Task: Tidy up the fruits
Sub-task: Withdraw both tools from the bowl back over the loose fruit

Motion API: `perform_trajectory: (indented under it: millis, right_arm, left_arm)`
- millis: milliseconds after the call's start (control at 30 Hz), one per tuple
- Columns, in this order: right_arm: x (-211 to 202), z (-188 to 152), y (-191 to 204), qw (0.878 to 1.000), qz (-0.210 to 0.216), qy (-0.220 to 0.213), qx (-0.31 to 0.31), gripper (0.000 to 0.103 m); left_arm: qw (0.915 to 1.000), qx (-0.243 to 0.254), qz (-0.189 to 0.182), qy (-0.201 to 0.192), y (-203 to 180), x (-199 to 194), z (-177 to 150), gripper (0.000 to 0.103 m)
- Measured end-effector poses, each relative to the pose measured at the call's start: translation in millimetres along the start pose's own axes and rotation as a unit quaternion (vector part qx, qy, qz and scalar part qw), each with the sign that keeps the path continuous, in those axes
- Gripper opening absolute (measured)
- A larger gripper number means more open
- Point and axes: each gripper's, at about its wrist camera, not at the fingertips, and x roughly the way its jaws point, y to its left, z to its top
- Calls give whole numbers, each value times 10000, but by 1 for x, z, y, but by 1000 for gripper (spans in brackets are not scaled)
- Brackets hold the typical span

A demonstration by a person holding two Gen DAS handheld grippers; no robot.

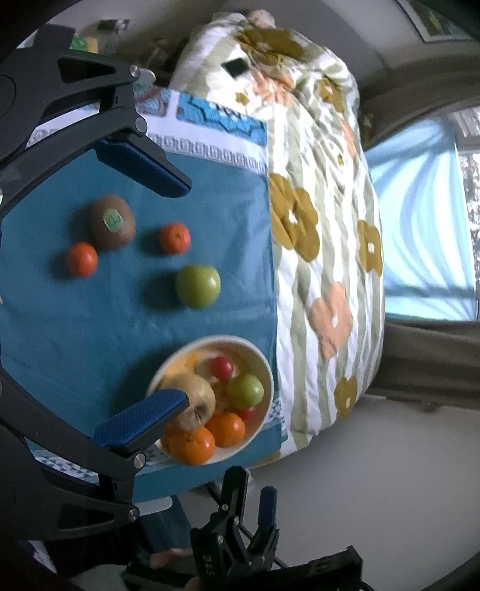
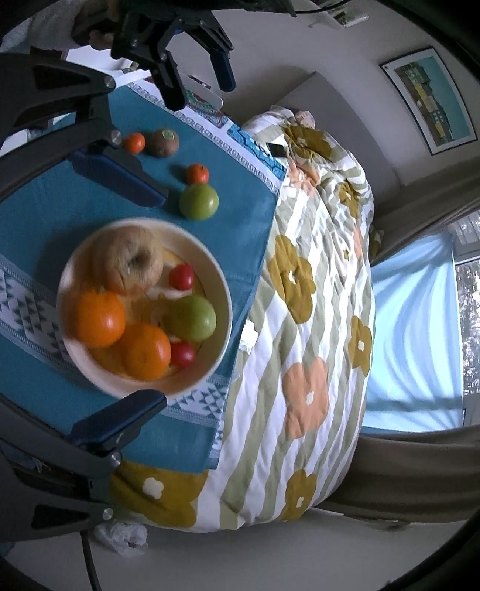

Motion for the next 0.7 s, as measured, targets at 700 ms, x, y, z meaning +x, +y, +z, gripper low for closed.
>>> perform_trajectory:
  millis: [700]
  right_arm:
    - [46,31,105,9996,-132,154,-205,99]
  left_arm:
    - [9967,138,-293,742,113,8,-26,103]
